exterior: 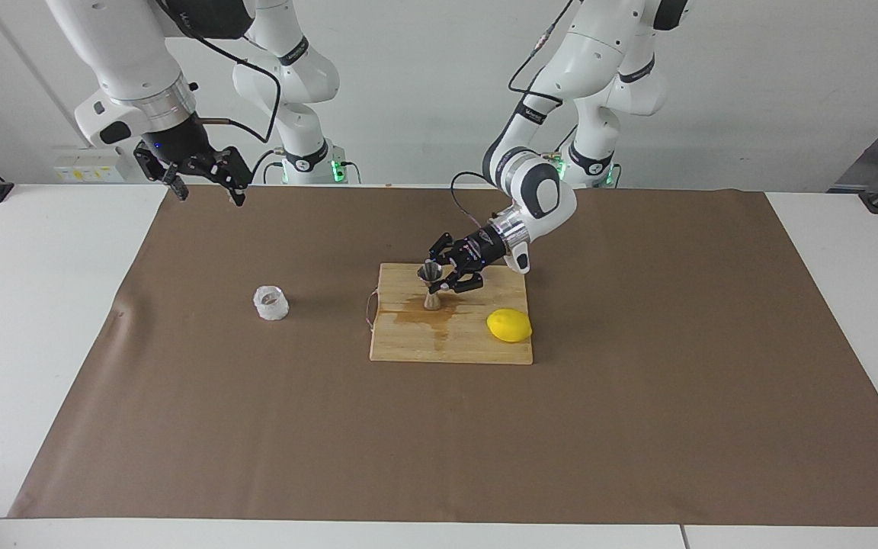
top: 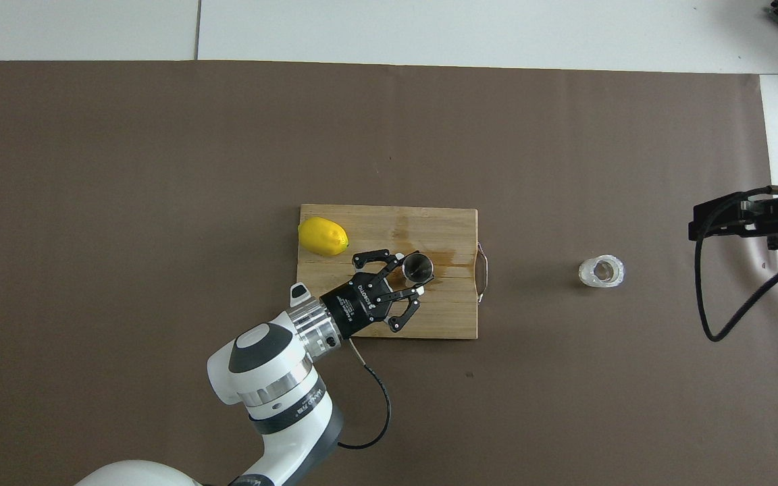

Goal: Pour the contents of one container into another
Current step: 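Lower the metal cup onto the board and open the left gripper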

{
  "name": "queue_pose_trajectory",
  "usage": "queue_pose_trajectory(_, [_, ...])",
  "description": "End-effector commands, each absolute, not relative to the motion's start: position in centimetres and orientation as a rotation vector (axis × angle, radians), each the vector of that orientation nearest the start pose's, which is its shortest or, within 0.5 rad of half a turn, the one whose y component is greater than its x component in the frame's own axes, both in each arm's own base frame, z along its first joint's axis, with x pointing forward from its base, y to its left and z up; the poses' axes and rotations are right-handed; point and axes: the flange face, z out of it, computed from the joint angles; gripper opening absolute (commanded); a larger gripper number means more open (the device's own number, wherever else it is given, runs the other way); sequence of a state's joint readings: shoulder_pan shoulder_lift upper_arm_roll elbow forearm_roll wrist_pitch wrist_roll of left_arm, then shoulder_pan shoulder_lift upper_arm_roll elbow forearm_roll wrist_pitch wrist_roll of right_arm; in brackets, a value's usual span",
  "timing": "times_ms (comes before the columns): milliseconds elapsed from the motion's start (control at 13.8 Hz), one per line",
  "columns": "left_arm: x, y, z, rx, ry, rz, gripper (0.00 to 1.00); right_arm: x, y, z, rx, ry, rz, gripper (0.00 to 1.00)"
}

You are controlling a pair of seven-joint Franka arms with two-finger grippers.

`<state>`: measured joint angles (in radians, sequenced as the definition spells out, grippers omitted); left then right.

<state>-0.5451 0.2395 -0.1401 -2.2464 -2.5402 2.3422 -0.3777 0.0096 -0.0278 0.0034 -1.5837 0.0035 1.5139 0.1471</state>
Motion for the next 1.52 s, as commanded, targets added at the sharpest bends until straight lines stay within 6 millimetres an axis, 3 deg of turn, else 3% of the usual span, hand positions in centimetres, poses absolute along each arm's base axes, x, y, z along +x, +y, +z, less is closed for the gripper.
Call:
queue_pose_trajectory(0, [41.8,-35.9,26.4,0.879,1.575,-0.82,0.0,54.0,0.5,62.9,-3.133,0.199,0.063,1.0])
queue_pose_trajectory(218, [41.7,-35.9,26.3,0.881,1.574,-0.82,0.12,54.0,0.5,62.9,-3.133,0.199,0.063,1.0])
queue_pose_trajectory(508, [41.8,-35.7,26.3,0.88,1.575,-0.817,0.4,54.0,0.5,62.9,-3.133,0.199,0.063,1.0])
queue_pose_trajectory(581, [41.9,-35.7,26.3,0.879,1.575,-0.816,0.53,54.0,0.5,62.9,-3.133,0.199,0.063,1.0])
queue_pose_trajectory(653, [41.9,-35.6,26.3,0.878,1.577,-0.814,0.59,54.0,0.5,62.9,-3.133,0.199,0.063,1.0])
queue_pose_trajectory(871, [42.0,-35.4,26.4,0.88,1.58,-0.809,1.0,54.0,0.5,62.9,-3.133,0.199,0.063,1.0])
queue_pose_trajectory(1451, [42.6,-34.0,27.4,0.958,1.637,-0.724,1.0,54.0,0.5,62.9,-3.133,0.199,0.063,1.0])
